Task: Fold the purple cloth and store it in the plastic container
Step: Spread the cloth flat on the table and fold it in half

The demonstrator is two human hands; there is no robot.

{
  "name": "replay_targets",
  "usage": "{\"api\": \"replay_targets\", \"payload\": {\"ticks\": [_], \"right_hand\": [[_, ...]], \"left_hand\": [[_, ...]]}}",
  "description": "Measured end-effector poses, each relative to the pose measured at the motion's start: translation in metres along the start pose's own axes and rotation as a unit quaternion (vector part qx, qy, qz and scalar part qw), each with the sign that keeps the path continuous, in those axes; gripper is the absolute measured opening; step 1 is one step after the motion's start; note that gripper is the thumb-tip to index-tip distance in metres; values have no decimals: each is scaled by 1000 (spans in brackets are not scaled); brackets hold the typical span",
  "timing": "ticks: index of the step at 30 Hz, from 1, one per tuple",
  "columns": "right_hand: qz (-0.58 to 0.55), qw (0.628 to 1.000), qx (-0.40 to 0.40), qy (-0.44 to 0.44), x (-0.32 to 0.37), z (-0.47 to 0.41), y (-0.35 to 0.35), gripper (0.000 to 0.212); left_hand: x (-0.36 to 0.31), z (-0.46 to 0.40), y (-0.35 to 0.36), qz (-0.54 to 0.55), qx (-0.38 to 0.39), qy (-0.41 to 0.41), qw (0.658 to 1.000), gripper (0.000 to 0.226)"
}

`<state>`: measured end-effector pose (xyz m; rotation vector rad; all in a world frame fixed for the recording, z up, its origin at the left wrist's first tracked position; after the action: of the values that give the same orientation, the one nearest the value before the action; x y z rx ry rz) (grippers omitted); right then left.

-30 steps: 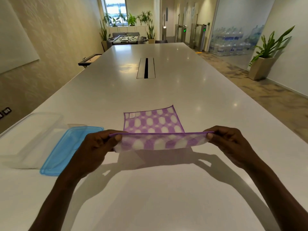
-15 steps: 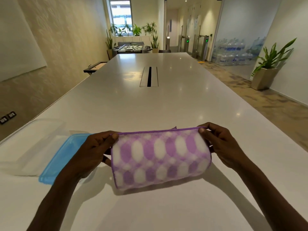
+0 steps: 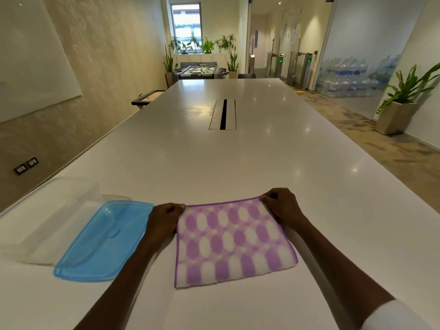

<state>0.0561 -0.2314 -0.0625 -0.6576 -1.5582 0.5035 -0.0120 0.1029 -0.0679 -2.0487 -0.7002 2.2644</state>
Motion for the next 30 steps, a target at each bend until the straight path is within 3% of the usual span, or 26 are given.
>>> {"api": "replay_targets", "payload": {"ticks": [10, 19, 30], "right_hand": [[14, 1000, -20, 5, -4, -4, 7, 12], [23, 998, -53, -10, 2, 4, 6, 11], [162, 985, -49, 21, 10, 2, 15, 30]], "left_hand": [[4, 0, 2, -81, -121, 64, 987, 16], [5, 1, -1, -103, -152, 70, 981, 23], [2, -1, 2, -209, -201, 79, 954, 28]]}}
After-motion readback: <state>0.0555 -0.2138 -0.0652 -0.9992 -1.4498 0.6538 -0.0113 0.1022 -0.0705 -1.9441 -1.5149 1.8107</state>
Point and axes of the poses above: each hand's wrist, its own z-axis away from the middle knuckle, its own y-axis out of the palm, x = y × z, the point moved 5 cm from there along -z, towards the middle knuckle, and after that the axes turned 1 degree about z, right-handed, at the moved point
